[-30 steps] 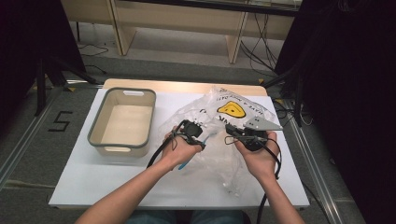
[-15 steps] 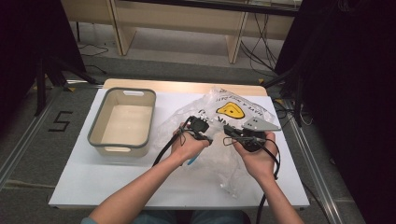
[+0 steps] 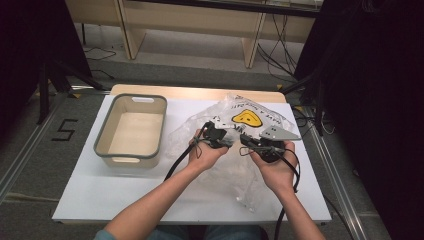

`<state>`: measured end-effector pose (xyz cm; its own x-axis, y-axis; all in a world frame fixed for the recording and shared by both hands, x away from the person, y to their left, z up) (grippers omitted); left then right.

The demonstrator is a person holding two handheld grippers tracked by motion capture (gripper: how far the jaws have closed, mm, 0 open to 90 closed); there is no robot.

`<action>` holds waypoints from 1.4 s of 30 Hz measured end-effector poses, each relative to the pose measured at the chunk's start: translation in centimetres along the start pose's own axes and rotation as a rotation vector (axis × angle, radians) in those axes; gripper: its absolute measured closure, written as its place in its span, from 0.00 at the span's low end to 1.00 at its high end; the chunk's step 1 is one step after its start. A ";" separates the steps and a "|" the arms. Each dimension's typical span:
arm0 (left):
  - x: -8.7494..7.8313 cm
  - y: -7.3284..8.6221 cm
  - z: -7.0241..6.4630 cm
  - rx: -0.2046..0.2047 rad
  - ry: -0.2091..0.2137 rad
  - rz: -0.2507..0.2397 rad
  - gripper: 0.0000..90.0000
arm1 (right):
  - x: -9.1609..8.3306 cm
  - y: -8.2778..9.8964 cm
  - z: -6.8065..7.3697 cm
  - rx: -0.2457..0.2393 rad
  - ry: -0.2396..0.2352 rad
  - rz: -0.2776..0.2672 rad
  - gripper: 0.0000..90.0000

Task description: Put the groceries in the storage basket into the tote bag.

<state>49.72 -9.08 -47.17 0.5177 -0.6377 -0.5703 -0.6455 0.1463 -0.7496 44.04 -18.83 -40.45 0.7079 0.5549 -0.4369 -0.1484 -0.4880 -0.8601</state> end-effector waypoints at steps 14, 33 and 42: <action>1.6 0.2 0.1 0.161 -0.001 -0.091 0.71 | -0.2 0.5 -0.6 0.014 0.014 0.009 1.00; -11.3 5.9 2.8 0.183 -0.056 0.006 0.48 | -0.4 8.1 0.8 0.036 -0.184 0.305 1.00; -10.9 7.8 7.6 0.110 -0.166 0.065 0.45 | 1.2 10.0 2.5 0.012 -0.272 0.376 0.95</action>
<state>43.31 4.73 -49.32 0.5682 -0.4923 -0.6594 -0.6202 0.2705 -0.7363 41.68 -21.41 -50.24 0.3968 0.4979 -0.7711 -0.3691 -0.6826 -0.6307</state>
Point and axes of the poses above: each handheld gripper's, and its own axes: x roughly forward along the jaws, y roughly out of its underside, z roughly to its left, the point moved 7 cm from there along x, roughly forward along the jaws, and after that the axes turned 15 degrees about -x, right-handed, at the moved point
